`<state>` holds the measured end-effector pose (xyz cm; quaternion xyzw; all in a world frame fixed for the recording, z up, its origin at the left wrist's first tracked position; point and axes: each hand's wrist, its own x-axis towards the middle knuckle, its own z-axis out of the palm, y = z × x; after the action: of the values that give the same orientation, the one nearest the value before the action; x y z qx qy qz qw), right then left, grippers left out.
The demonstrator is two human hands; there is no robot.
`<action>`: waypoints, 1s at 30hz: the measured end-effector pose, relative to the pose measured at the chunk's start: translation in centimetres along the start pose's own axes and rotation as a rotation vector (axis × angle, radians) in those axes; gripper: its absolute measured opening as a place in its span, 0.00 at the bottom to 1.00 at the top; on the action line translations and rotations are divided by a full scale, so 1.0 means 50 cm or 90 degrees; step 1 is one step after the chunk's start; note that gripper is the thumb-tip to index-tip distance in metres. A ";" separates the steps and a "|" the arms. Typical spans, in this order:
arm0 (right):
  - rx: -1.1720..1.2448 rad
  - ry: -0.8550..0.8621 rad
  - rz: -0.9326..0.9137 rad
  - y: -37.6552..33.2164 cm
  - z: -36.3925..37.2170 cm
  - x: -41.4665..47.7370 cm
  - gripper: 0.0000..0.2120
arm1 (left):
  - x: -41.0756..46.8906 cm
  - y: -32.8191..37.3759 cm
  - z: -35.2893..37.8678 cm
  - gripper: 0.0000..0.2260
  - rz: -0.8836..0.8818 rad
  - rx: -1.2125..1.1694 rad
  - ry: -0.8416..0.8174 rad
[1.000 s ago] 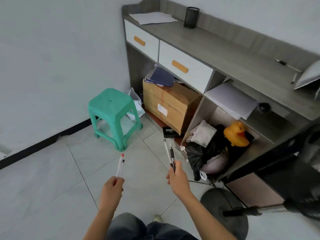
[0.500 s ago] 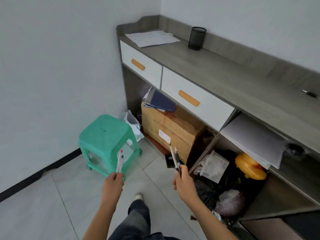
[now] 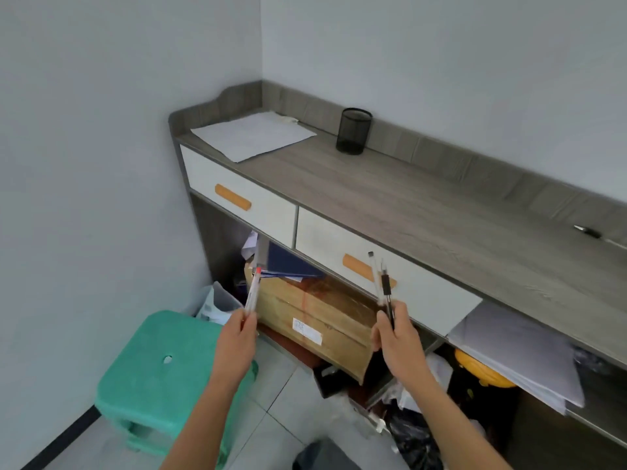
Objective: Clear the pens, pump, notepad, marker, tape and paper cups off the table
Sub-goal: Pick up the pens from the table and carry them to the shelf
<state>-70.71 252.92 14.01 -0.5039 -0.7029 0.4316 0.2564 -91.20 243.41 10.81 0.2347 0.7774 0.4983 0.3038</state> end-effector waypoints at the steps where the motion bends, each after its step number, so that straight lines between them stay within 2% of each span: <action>1: 0.001 0.020 -0.010 -0.018 -0.015 0.033 0.03 | 0.023 0.025 0.002 0.10 0.027 0.010 -0.008; 6: 0.014 0.085 -0.079 -0.104 -0.081 0.182 0.03 | 0.129 0.165 -0.002 0.07 0.208 0.143 0.019; 10: -0.015 0.123 -0.136 -0.141 -0.133 0.317 0.03 | 0.244 0.292 0.015 0.08 0.378 0.247 0.062; 15: -0.097 0.132 -0.157 -0.153 -0.204 0.480 0.02 | 0.402 0.454 0.080 0.15 0.550 0.502 0.173; 17: -0.116 0.130 -0.150 -0.148 -0.225 0.534 0.03 | 0.469 0.518 0.116 0.12 0.610 0.602 0.213; 19: -0.118 0.117 -0.125 -0.139 -0.239 0.578 0.05 | 0.527 0.567 0.151 0.04 0.657 0.700 0.208; 21: -0.136 0.099 -0.104 -0.130 -0.249 0.617 0.06 | 0.577 0.605 0.186 0.09 0.681 0.781 0.203; 23: -0.125 0.073 -0.086 -0.129 -0.256 0.646 0.05 | 0.619 0.635 0.220 0.08 0.668 0.840 0.154; 26: -0.087 0.055 -0.060 -0.133 -0.265 0.679 0.05 | 0.675 0.677 0.258 0.12 0.715 0.942 0.122; 30: -0.084 0.056 -0.060 -0.138 -0.275 0.707 0.05 | 0.758 0.724 0.303 0.16 0.839 1.035 0.153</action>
<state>-75.90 289.72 24.16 -0.5047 -0.7405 0.3495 0.2735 -105.01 292.52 30.14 0.6932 0.6215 -0.0864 -0.3548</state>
